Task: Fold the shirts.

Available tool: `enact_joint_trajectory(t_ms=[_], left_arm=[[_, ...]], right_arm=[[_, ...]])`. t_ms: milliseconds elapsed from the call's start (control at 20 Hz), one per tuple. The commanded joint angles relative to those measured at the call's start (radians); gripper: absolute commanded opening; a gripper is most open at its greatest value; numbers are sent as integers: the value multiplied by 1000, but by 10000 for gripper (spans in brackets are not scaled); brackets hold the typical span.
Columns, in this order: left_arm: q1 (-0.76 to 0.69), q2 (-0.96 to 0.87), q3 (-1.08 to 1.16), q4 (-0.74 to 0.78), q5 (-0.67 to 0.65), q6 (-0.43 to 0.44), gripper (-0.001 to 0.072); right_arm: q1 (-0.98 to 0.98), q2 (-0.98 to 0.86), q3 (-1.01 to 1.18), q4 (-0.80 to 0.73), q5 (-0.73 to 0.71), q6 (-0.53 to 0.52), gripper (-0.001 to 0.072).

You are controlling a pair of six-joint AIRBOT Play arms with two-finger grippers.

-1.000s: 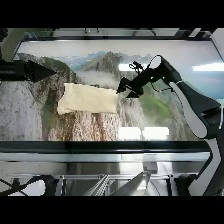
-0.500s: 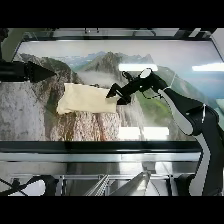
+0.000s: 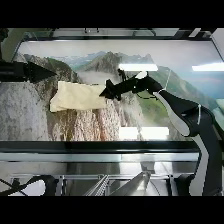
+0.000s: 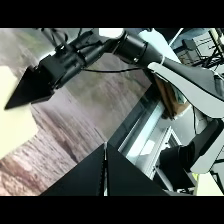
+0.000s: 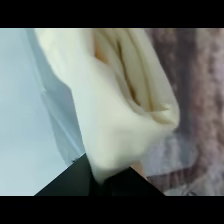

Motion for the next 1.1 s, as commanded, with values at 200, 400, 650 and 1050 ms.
enact_joint_trajectory(t_ms=[200,400,650,1050], left_arm=[[0,1,0,3,-21,8,21],[0,0,0,3,-21,7,20],[0,0,0,3,-22,7,20],[0,0,0,3,-40,6,20]], right_arm=[[-235,388,1,22,-37,-44,21],[-552,639,1,-310,-33,163,21],[-979,695,1,-415,119,227,21],[-1366,581,1,-415,233,125,21]])
